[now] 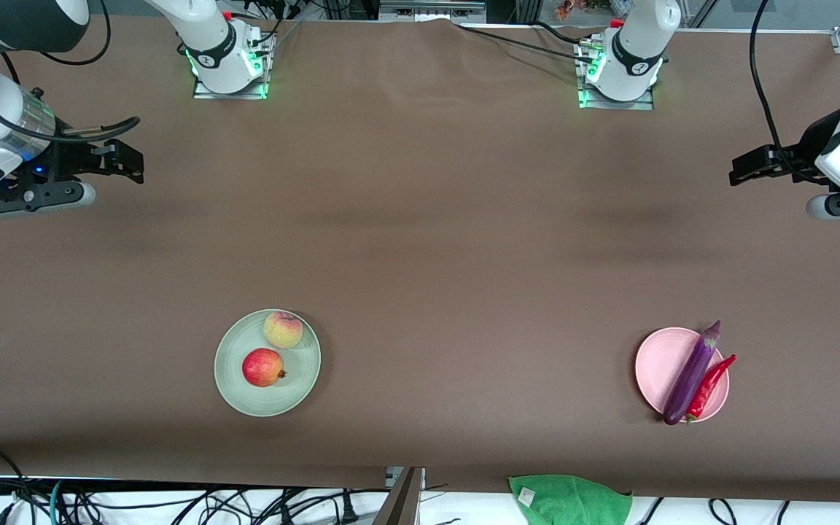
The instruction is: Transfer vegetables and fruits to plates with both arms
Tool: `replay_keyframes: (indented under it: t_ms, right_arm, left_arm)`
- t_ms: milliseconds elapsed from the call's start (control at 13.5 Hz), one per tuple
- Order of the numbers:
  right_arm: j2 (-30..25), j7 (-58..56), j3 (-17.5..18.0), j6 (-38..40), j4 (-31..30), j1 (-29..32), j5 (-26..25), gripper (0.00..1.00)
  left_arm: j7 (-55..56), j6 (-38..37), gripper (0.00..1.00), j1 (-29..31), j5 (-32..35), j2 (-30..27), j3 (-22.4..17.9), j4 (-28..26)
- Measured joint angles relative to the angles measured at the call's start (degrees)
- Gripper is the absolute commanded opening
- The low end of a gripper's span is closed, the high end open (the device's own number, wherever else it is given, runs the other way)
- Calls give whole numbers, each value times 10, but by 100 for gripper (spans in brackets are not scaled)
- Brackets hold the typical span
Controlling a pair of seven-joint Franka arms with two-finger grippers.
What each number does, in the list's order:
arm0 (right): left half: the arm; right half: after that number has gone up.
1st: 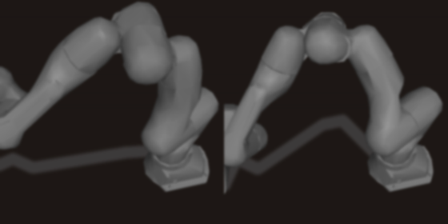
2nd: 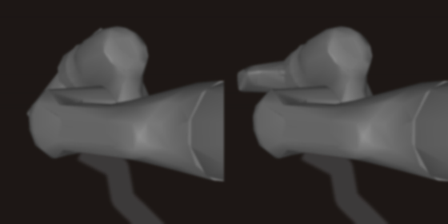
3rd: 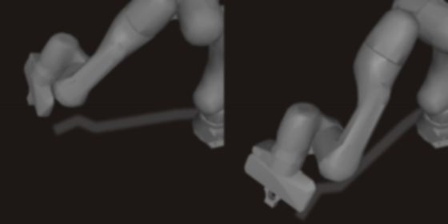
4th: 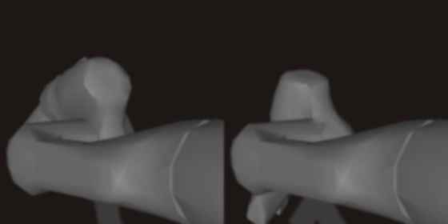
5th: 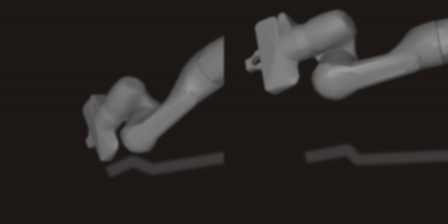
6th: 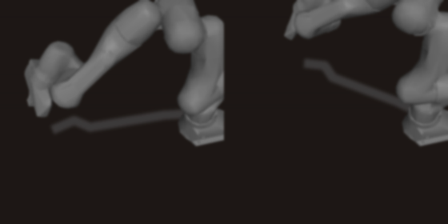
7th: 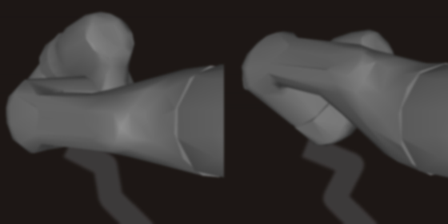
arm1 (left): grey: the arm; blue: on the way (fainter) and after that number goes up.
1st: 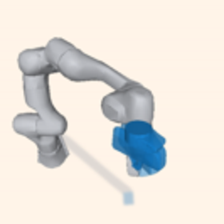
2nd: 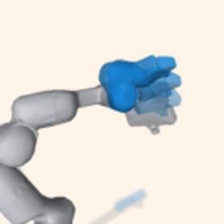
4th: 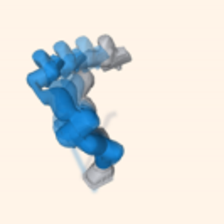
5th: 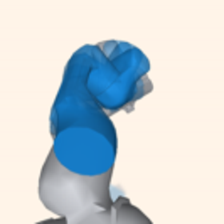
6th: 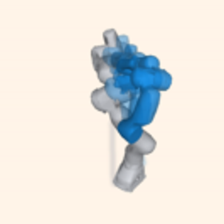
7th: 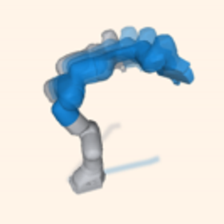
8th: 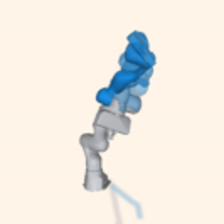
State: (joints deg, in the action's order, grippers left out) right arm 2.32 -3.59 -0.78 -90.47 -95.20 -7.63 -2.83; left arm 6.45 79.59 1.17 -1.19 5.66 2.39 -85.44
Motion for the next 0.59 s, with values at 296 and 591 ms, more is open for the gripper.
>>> replay_keyframes:
  t_ms: [296, 591]
  right_arm:
    - [8, 0, 11, -12, 15, 11, 0, 99]
    - [43, 0, 22, -12, 57, 9, 0, 99]
  left_arm:
    - [1, 1, 100, -1, -1, 0, 0, 0]
    - [1, 3, 100, 0, -1, 1, 0, 1]
